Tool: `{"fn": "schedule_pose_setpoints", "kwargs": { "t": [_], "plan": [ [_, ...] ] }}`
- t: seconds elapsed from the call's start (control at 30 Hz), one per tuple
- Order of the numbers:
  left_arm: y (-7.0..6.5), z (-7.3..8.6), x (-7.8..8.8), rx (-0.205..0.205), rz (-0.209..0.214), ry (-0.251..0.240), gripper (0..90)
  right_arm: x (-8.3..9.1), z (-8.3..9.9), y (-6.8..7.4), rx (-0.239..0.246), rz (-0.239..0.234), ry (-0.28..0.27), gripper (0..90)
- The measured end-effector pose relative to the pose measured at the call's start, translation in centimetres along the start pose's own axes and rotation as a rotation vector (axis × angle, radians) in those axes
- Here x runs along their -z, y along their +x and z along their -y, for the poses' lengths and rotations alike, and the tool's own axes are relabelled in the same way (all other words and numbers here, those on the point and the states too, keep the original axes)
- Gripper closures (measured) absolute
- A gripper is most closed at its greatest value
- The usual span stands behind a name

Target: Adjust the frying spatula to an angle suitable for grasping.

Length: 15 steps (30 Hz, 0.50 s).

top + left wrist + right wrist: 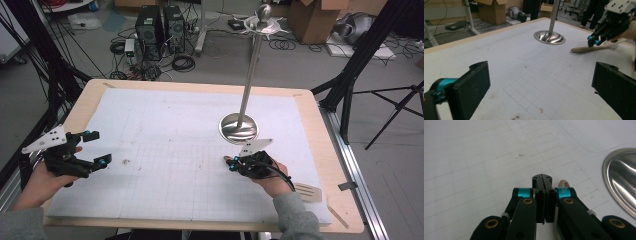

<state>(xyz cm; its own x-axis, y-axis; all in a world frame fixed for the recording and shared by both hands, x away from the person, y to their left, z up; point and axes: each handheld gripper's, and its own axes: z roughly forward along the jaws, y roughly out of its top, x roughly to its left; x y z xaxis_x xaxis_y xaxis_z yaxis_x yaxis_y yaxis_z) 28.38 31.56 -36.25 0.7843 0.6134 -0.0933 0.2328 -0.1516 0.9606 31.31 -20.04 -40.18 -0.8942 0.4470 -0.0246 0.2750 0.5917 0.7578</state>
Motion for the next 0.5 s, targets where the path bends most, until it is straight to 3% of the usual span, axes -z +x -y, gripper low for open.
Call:
{"fn": "schedule_pose_setpoints", "kwargs": {
  "t": [0.07,0.27,0.5],
  "plan": [
    [0.0,-0.1,-0.2,-0.001,0.005,-0.003,2.2,1.0,-0.1,0.0,0.008,-0.006,-0.004,90.0],
    [0.2,-0.3,-0.9,-0.001,0.023,-0.005,2.2,3.9,0.4,-0.4,-0.029,0.016,-0.05,90.0],
    [0.3,-0.5,-2.0,-0.003,0.045,0.0,2.2,7.4,2.9,-1.6,-0.058,0.063,-0.092,90.0]
  ]
}}
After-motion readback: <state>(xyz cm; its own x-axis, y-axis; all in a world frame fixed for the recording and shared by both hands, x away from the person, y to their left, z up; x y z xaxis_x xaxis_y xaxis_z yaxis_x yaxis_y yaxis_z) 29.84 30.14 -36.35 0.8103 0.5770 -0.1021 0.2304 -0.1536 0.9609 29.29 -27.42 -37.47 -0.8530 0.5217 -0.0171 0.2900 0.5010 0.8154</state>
